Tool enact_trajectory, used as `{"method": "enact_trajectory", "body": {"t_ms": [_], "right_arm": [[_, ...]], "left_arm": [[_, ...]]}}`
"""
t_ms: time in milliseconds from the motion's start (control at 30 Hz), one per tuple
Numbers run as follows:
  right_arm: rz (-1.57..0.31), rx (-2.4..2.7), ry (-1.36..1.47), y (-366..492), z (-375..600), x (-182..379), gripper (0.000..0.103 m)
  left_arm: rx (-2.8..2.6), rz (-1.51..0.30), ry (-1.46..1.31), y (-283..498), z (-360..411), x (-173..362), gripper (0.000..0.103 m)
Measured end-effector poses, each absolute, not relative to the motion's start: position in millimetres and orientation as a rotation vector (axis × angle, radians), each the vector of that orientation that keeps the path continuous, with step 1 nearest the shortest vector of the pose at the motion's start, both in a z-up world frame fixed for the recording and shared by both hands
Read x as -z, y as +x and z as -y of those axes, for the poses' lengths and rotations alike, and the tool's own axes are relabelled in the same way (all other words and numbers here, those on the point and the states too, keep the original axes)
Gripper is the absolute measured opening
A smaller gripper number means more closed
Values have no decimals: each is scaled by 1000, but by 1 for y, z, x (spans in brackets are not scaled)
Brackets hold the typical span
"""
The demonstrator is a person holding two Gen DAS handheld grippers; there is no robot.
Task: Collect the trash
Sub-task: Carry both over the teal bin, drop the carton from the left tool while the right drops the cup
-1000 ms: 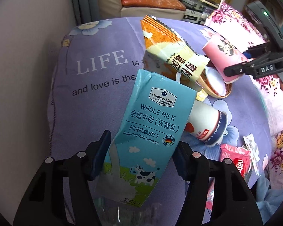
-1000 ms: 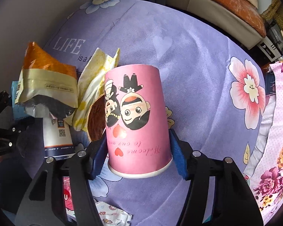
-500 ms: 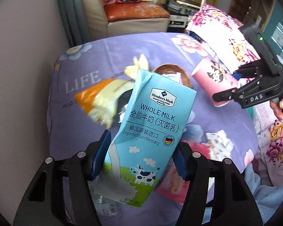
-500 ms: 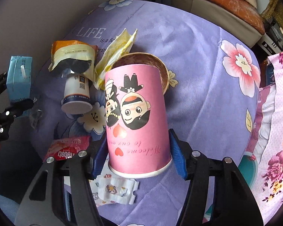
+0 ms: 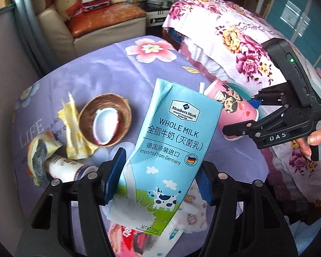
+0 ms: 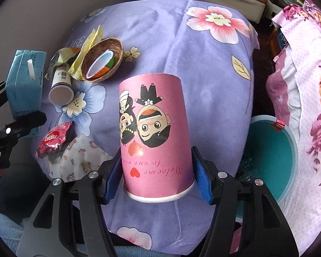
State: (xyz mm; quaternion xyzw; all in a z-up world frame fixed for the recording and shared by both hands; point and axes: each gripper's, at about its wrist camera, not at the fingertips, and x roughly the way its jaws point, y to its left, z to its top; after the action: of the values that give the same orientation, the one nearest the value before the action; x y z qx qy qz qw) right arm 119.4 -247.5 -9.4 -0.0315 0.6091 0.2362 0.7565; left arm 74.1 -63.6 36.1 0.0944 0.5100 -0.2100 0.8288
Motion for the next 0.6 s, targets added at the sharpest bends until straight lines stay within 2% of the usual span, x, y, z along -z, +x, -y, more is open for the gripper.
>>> {"method": "enact_trajectory", "body": {"t_ms": [600], "right_arm": [[-1314,-252,146,94,437,31,58]], "left_arm": [[659,-1171,354,98,261,20,62]]}}
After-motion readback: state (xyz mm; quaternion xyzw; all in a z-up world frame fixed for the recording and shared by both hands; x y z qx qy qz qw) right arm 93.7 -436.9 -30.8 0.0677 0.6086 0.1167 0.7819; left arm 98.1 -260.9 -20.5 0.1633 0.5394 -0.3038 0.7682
